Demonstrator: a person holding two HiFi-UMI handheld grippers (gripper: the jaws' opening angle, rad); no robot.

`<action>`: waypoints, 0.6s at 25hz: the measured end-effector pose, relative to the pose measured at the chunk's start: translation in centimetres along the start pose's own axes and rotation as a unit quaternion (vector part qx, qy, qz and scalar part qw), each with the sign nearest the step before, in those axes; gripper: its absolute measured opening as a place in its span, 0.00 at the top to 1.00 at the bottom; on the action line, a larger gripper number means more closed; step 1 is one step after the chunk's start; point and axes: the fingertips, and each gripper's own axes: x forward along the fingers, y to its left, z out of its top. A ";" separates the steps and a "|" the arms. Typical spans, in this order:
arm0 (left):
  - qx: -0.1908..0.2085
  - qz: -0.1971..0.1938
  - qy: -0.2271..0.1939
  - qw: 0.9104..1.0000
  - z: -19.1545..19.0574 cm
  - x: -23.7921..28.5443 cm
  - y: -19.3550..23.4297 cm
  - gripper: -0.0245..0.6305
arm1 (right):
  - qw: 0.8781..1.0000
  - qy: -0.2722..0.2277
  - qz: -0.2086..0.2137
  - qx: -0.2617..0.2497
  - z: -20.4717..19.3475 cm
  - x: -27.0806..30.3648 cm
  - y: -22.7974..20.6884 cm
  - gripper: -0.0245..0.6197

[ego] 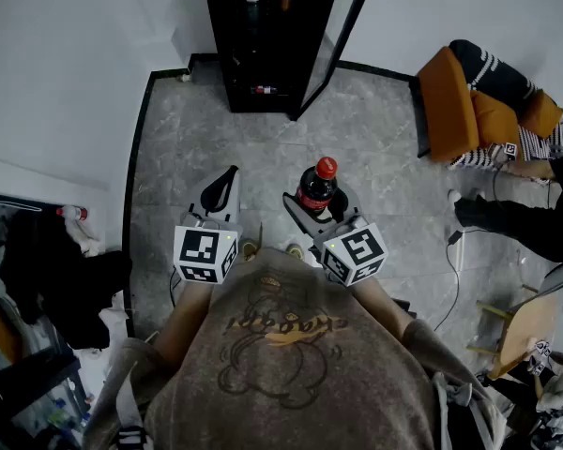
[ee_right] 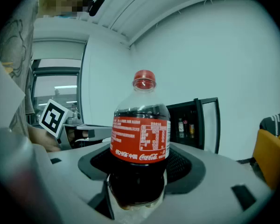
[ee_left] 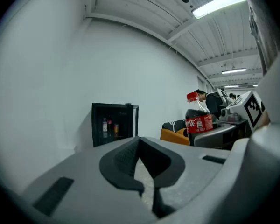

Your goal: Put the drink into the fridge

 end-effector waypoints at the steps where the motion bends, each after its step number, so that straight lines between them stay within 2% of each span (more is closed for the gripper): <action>1: 0.000 -0.001 0.000 1.000 0.1 0.2 0.1 0.96 | 1.000 0.001 -0.002 0.000 0.2 0.2 -0.2 0.49; 15: 0.003 -0.022 -0.001 1.000 -0.1 -0.1 1.0 0.96 | 1.000 -0.010 0.006 0.018 0.3 0.8 0.9 0.49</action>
